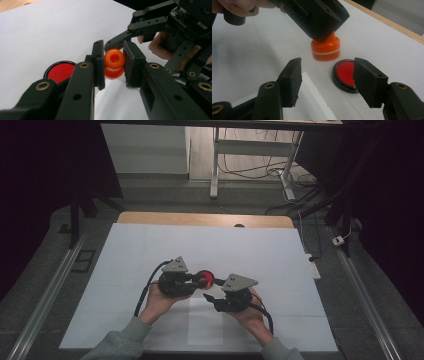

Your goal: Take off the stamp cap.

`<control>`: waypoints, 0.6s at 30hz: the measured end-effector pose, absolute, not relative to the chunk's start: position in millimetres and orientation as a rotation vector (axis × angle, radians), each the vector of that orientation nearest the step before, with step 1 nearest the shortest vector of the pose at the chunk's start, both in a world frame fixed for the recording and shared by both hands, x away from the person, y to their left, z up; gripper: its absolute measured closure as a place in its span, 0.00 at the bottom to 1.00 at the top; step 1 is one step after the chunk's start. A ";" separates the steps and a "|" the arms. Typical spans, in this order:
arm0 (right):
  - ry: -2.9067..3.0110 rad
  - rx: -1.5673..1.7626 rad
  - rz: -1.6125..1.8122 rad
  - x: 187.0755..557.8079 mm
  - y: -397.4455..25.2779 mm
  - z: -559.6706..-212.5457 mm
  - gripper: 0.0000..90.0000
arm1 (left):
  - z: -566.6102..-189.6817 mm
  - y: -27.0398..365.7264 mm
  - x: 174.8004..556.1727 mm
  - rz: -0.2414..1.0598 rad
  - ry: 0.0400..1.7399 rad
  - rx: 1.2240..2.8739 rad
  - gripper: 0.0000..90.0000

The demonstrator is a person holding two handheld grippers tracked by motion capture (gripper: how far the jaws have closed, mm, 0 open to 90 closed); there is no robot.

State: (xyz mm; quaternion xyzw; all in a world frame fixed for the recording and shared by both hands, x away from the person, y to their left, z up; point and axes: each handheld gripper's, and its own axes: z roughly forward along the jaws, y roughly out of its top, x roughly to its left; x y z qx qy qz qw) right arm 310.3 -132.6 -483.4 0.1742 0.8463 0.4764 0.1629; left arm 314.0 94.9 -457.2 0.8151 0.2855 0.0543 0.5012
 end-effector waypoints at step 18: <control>2.383 0.461 1.329 309.3 -123.9 -482.2 0.60 | -457.2 95.0 314.3 0.126 0.693 1.967 0.80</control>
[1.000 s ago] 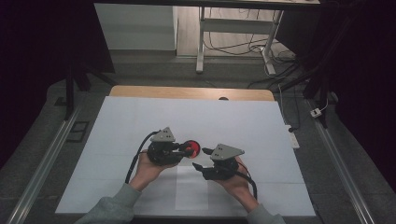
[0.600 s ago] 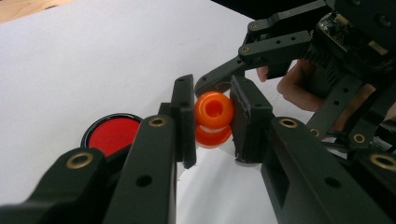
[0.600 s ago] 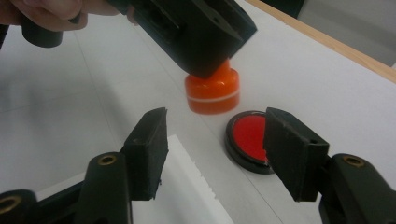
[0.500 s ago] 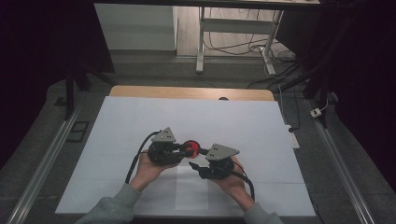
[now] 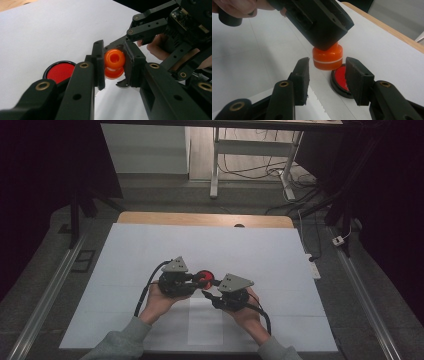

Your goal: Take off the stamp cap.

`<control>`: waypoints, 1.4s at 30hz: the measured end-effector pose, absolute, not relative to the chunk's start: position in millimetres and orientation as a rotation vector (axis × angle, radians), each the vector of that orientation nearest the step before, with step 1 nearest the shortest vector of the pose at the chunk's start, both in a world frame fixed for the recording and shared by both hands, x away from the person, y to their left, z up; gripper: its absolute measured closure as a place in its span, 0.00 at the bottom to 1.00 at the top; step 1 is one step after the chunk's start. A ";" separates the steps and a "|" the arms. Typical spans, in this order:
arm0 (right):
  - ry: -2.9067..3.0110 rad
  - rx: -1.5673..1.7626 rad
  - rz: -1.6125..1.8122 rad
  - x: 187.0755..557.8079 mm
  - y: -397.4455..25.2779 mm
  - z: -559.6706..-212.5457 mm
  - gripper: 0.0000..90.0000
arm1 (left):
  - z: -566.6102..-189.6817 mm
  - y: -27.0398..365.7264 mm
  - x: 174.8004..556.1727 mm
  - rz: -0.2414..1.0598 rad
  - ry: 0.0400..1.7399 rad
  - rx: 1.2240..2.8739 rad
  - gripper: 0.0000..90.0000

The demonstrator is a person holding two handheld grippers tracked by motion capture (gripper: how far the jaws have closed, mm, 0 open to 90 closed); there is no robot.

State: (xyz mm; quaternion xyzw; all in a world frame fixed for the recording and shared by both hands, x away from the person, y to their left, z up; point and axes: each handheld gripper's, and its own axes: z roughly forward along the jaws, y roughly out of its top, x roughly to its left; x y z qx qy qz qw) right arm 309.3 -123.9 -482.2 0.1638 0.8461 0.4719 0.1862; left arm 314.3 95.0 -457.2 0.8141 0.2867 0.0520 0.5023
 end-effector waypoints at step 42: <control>2.382 0.397 1.277 307.0 -121.8 -483.5 0.71 | -458.8 94.0 315.5 0.101 0.684 1.994 0.80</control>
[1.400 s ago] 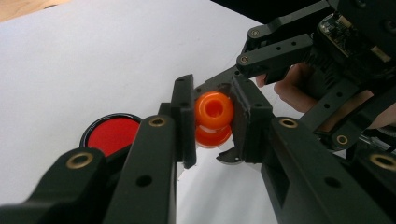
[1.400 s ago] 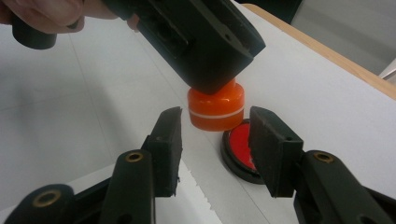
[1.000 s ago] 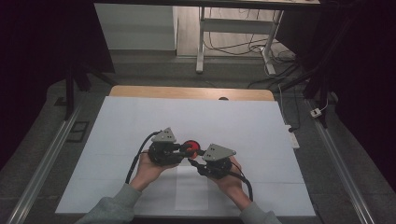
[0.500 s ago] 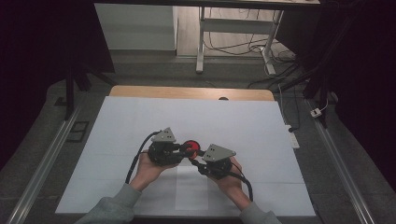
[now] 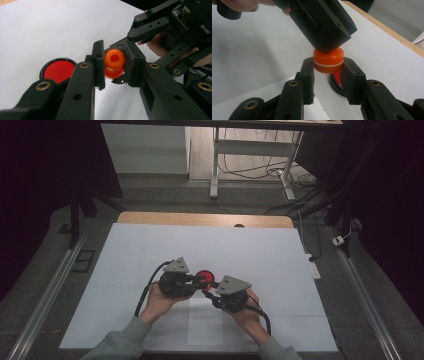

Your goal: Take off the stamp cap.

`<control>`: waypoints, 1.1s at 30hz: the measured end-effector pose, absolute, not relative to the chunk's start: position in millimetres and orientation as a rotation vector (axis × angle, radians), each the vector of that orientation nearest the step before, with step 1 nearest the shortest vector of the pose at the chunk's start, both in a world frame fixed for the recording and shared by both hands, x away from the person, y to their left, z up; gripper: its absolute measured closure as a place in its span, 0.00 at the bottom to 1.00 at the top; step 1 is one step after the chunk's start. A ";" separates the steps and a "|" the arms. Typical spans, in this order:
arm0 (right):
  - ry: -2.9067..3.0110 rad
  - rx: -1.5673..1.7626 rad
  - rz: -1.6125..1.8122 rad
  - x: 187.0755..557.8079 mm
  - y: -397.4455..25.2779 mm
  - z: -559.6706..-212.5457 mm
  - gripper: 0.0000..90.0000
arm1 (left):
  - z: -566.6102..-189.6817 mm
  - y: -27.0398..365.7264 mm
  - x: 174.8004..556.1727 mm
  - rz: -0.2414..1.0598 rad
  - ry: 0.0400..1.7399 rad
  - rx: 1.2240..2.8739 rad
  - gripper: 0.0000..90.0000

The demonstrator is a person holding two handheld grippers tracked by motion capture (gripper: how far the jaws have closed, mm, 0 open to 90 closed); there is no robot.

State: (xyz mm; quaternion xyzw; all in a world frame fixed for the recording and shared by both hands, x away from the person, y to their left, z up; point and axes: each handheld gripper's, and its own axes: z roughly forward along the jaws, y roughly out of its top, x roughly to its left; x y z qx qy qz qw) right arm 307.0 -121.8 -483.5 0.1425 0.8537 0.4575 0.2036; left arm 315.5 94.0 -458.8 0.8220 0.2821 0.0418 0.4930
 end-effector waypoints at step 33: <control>2.357 0.403 1.300 304.5 -123.6 -485.6 0.72 | -459.8 95.8 314.9 0.093 0.685 1.971 0.80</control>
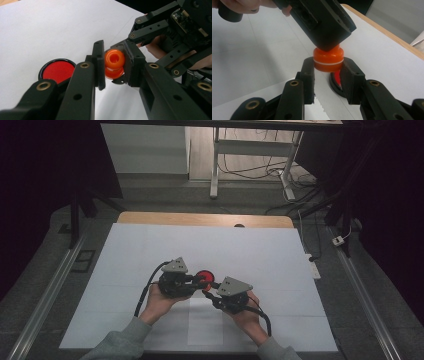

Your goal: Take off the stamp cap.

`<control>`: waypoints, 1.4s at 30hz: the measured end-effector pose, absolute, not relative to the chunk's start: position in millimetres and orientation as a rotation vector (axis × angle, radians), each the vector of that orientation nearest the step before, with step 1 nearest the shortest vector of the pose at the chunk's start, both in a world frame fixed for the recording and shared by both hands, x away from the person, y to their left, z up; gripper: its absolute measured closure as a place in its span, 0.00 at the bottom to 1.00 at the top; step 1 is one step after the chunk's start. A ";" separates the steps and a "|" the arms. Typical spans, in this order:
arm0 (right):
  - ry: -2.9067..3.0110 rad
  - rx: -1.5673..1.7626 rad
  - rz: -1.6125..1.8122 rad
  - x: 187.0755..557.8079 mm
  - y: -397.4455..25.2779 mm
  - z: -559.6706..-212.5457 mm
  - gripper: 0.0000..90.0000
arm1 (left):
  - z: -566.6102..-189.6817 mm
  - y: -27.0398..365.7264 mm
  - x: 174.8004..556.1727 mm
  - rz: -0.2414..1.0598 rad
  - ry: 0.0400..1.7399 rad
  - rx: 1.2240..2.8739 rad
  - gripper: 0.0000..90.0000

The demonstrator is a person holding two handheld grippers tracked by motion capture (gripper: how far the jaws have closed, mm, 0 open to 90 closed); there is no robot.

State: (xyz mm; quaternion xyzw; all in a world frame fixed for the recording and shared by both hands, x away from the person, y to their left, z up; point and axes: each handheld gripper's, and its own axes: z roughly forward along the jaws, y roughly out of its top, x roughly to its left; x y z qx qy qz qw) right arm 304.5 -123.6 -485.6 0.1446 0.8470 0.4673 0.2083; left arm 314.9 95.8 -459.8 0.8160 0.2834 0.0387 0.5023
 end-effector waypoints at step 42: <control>2.363 0.470 1.310 308.7 -137.0 -490.7 0.72 | -453.6 116.2 315.8 0.084 0.699 1.898 0.80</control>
